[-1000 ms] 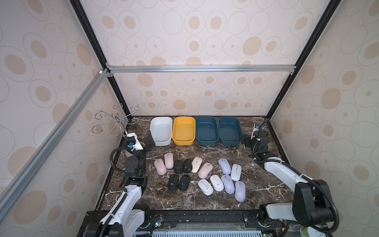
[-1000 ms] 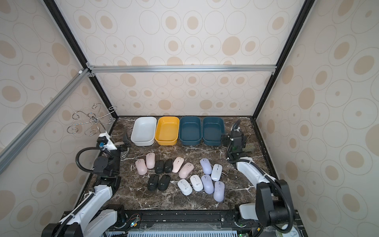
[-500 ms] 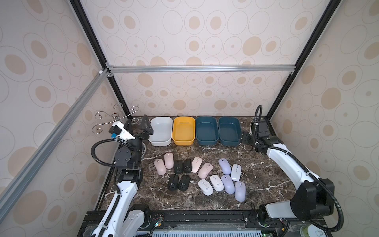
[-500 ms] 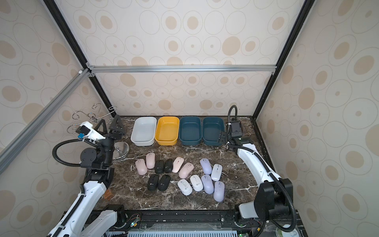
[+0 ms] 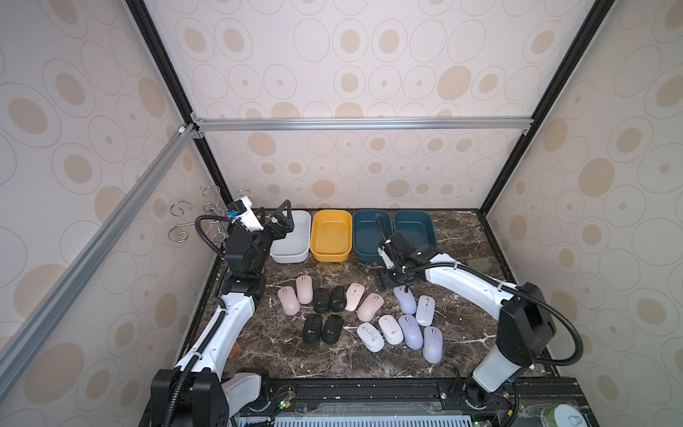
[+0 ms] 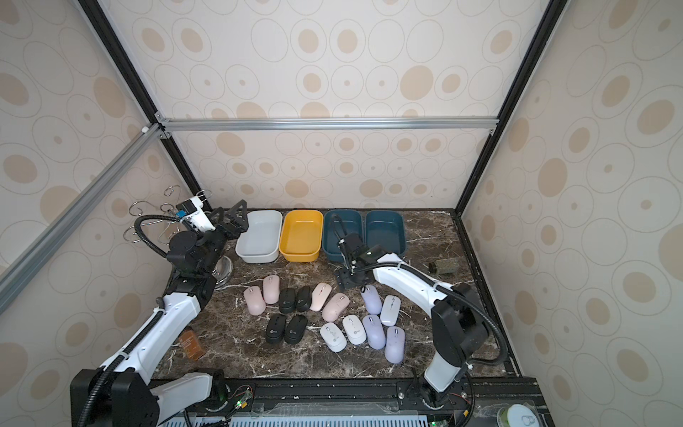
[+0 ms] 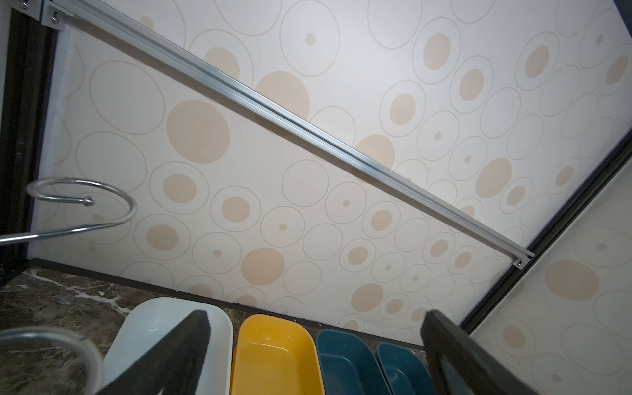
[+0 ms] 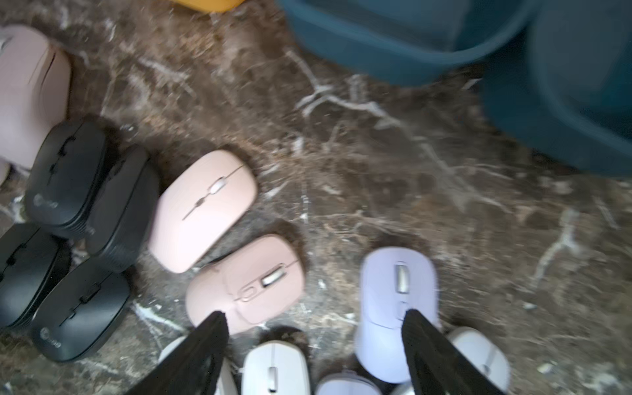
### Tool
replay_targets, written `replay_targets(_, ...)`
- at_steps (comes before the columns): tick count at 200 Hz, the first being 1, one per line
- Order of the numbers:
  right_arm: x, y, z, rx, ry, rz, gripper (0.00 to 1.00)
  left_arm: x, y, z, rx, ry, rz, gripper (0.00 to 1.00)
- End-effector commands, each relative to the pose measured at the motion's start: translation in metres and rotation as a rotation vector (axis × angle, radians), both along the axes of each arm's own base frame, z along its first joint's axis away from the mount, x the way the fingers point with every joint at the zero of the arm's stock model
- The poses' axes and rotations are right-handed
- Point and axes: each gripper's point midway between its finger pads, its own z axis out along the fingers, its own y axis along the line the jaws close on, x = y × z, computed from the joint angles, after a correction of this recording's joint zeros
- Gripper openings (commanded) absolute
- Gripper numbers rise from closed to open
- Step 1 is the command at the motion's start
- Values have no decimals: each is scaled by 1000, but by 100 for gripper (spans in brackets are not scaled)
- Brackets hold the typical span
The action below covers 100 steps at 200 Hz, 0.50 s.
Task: Place the mice by color into the storage box
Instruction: Pick up the mouse from the center of the board.
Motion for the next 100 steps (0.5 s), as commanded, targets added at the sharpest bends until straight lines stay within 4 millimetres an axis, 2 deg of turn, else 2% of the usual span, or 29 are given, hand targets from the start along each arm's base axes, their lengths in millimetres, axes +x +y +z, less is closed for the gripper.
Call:
replay_targets(1, -8, 15, -7, -3, 31, -16, 83, 2, -10, -44, -56, 137, -51, 97)
replay_targets(18, -4, -1, -10, -59, -8, -56, 84, 2, -15, -47, -56, 146, -71, 97)
replay_targets(32, -9, -13, -14, -104, 9, -26, 85, 2, -21, -50, -54, 160, -87, 97)
replay_targets(57, -14, -53, -23, -211, 44, -44, 86, 4, -42, -58, -48, 186, -157, 97)
replay_targets(69, -18, -65, -29, -181, 87, -61, 86, 6, -51, -65, -43, 211, -187, 97)
replay_targets(86, -10, -83, -33, -140, 106, -125, 86, 9, -59, -70, -44, 233, -221, 97)
replay_targets(100, -8, -83, -38, -102, 134, -120, 86, 10, -61, -72, -50, 237, -235, 97)
